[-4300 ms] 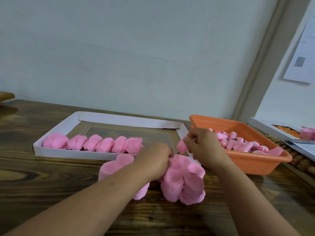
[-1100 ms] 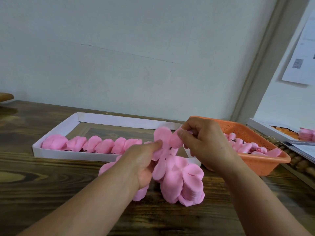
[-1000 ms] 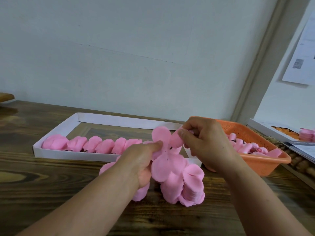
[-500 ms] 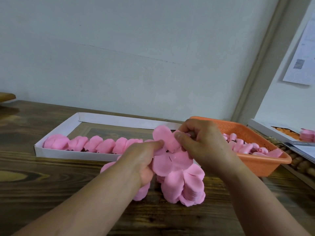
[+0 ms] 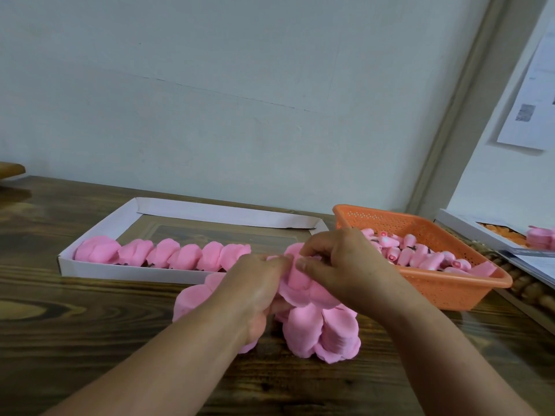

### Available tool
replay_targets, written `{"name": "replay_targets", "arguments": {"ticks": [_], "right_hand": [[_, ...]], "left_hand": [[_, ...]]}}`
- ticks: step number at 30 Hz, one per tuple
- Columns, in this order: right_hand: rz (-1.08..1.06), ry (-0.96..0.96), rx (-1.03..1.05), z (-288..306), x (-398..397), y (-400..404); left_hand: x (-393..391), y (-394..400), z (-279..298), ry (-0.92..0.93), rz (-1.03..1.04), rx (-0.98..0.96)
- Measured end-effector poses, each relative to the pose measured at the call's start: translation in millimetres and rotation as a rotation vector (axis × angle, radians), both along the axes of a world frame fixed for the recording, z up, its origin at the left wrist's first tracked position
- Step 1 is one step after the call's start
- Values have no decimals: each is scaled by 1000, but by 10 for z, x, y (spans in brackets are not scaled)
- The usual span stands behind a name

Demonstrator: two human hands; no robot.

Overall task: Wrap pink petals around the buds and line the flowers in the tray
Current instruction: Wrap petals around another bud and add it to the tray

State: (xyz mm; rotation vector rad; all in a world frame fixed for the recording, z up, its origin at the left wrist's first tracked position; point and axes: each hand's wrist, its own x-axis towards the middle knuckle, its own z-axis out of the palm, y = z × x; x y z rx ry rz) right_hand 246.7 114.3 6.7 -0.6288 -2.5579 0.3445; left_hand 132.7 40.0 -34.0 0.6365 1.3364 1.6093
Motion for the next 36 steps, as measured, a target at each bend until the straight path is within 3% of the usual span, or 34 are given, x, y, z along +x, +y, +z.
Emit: {"name": "replay_targets", "arguments": {"ticks": [7, 14, 23, 36], "right_hand": [[4, -106, -41, 56, -6, 68], [34, -67, -206, 12, 22, 111], [24, 115, -24, -63, 25, 15], [21, 134, 66, -81, 45, -81]], "left_hand": [[11, -37, -53, 132, -64, 19], [-10, -40, -128, 119, -51, 21], [-47, -6, -41, 19, 53, -30], [26, -28, 52, -111, 163, -48]]}}
